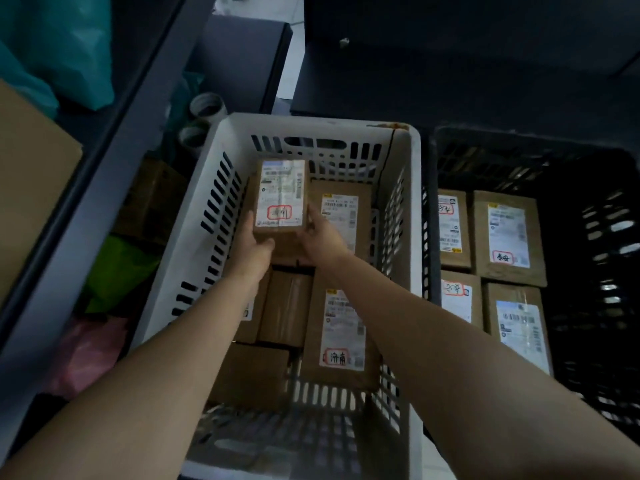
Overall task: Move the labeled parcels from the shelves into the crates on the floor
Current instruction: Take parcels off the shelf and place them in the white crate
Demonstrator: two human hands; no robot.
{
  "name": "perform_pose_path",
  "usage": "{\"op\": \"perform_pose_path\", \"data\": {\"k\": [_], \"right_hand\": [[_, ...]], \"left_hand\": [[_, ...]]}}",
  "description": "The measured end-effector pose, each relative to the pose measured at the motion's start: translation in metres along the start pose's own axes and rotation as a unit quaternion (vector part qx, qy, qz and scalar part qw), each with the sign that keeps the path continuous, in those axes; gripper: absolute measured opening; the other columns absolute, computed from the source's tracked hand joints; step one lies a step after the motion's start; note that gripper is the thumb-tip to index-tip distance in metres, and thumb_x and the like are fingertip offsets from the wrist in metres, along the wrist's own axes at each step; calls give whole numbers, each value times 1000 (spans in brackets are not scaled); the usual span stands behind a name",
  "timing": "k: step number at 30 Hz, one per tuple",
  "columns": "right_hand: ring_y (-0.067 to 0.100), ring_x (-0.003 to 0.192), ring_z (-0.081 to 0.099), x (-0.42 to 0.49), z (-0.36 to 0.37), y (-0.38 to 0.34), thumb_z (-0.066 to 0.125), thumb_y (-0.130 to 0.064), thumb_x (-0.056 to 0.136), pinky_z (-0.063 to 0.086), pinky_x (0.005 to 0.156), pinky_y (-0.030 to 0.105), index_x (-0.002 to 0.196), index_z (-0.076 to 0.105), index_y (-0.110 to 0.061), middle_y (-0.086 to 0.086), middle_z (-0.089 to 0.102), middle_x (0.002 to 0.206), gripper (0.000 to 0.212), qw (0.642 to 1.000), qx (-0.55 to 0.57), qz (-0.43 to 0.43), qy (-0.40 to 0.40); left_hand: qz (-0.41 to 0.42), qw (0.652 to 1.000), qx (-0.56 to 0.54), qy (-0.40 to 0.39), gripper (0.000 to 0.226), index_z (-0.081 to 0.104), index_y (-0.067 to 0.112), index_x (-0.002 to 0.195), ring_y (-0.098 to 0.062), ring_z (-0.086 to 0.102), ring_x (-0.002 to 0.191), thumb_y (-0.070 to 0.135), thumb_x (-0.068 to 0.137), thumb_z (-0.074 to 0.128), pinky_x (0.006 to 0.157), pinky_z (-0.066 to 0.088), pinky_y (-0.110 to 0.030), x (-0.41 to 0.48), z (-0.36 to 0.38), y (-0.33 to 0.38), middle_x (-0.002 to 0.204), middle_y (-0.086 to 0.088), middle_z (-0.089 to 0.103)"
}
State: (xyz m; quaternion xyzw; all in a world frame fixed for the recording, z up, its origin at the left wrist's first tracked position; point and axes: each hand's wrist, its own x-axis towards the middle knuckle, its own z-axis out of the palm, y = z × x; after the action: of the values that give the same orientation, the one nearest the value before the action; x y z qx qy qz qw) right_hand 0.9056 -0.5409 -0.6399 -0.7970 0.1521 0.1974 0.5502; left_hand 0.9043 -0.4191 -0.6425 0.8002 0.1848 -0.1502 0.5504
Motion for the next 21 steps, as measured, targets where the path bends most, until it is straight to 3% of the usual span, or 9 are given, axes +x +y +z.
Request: {"op": "perform_pose_path", "data": {"k": [3,6,8,12,15,21], "right_hand": [[27,117,57,27,20,-20,46,-11,97,47,96,38,144,38,-20,8,59,132,48,999,-20,-30,-3],[28,112,58,42,40,-34,50,-5,94,45,90,36,138,41,-12,14,59,132,46,999,-13,-23,-33],[30,121,55,42,46,-39,54,-5,92,45,98,37,140,39,-10,14,56,135,51,999,-24,-29,-38],[33,133,41,18,32,-39,51,-10,95,39,104,39,151,23,-17,17,33,150,62,980,-190,-55,-26],[36,124,50,-7,19,-40,48,-7,96,45,98,42,154,14,-15,19,26,152,67,955,-286,-74,-21],[39,127,43,-79,-6,-61,45,-15,99,46,98,46,150,26,-19,13,28,152,55,912,-380,-153,-16]], "left_hand": [[52,994,63,73,60,37,24,142,-19,45,125,-2,89,47,103,39,-32,23,-14,9,140,-4,45],[72,990,73,98,59,39,23,141,-24,44,126,0,88,50,103,43,-41,30,-31,11,140,-9,43],[94,982,125,108,53,46,19,137,-26,47,124,1,88,52,103,43,-39,25,-43,9,137,-11,46],[112,972,175,111,45,50,18,134,-25,47,122,6,90,52,96,38,-27,4,-61,5,138,-10,45],[128,964,210,102,42,49,16,134,-27,46,123,7,93,49,94,37,-27,-22,-68,13,138,-11,42],[169,940,270,122,39,51,13,132,-32,45,122,9,93,49,99,43,-40,-91,-89,37,138,-14,41]]}}
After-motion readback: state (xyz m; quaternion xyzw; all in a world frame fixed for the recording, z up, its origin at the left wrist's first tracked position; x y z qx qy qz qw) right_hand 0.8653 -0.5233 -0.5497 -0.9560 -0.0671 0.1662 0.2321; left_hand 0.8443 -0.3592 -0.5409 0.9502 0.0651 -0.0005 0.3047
